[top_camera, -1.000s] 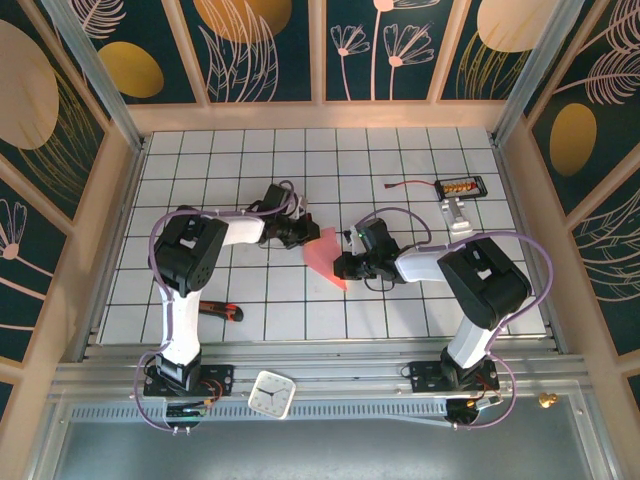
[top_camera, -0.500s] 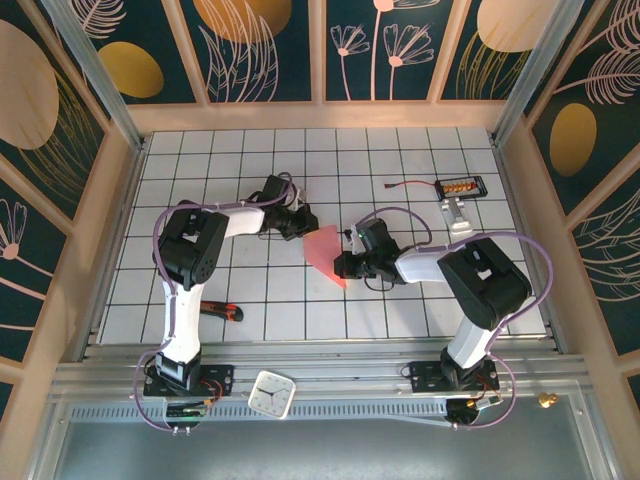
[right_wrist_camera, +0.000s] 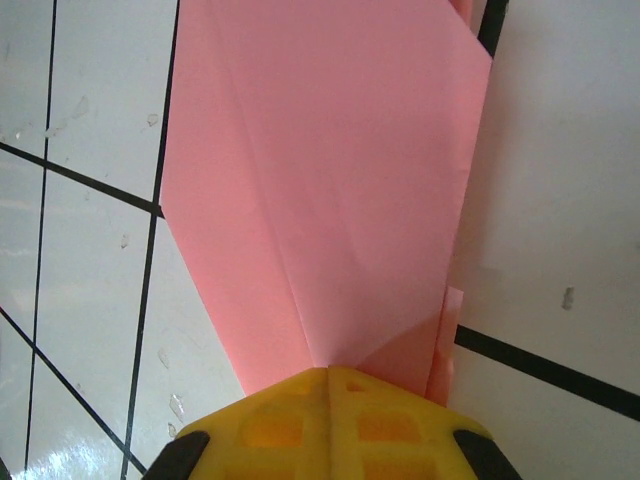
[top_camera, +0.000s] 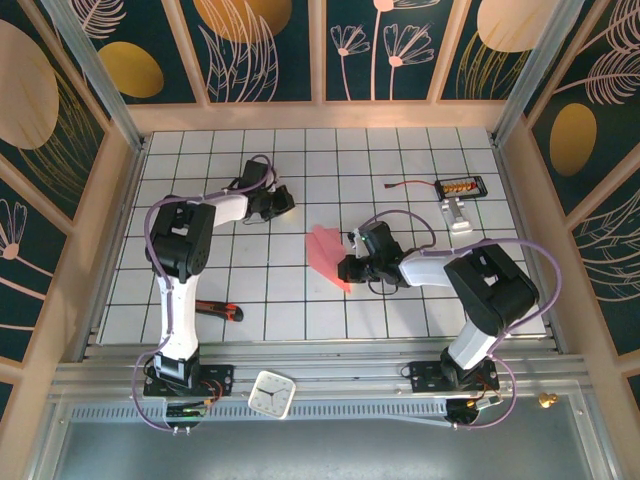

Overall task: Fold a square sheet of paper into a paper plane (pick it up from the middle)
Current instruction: Fourth fold the wing at the center of the table.

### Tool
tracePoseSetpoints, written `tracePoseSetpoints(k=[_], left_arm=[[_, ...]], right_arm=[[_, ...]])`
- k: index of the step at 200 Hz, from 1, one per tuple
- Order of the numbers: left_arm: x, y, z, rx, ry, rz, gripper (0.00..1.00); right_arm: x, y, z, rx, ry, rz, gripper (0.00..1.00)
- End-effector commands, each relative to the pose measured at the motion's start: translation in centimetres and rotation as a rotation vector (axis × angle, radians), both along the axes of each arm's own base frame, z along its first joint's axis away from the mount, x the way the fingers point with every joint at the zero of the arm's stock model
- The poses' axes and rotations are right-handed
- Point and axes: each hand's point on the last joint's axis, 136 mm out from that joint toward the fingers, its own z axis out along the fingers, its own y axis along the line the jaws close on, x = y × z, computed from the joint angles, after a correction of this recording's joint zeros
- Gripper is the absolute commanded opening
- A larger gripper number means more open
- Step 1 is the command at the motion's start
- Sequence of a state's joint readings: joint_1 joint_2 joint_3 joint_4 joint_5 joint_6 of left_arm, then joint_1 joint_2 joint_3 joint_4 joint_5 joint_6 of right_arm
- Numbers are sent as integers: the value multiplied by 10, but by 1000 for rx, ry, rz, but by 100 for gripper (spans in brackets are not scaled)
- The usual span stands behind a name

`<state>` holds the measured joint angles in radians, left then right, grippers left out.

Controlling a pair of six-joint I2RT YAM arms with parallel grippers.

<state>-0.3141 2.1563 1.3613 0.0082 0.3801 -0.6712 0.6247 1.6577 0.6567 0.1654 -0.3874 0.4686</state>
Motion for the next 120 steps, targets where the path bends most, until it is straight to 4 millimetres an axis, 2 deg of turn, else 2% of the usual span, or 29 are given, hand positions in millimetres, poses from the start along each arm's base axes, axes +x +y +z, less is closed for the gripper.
tracePoseSetpoints(k=[1,18,27,36,38,45,50,65,83,120], left_arm=[[-16,-8,42,-53,-73,-15,16],[-46,-17,51,-117,-77,-35,23],[-65,-23,53,-152,-71,-53,26],[-82,-32,57,-186,-76,-76,29],[-88,-32,52,-186,-64,-77,29],[-103,-39,50,-200,-53,-101,31],[-110,-44,51,-211,-51,-116,32],[-128,-53,46,-230,-30,-147,35],[-134,-53,42,-235,-16,-153,35],[-137,-51,33,-224,-2,-153,36]], right_arm=[[-26,-15,-11,-86,108,35,0],[-9,2,41,68,1,58,6],[-3,0,63,130,-49,39,10],[0,-9,74,166,-75,-4,15],[1,-10,76,171,-83,-11,16],[1,-15,76,165,-93,-41,19],[10,-26,73,144,-100,-92,21],[17,-33,61,85,-86,-144,26],[24,-32,51,74,-74,-180,37],[39,-23,38,66,-86,-175,43]])
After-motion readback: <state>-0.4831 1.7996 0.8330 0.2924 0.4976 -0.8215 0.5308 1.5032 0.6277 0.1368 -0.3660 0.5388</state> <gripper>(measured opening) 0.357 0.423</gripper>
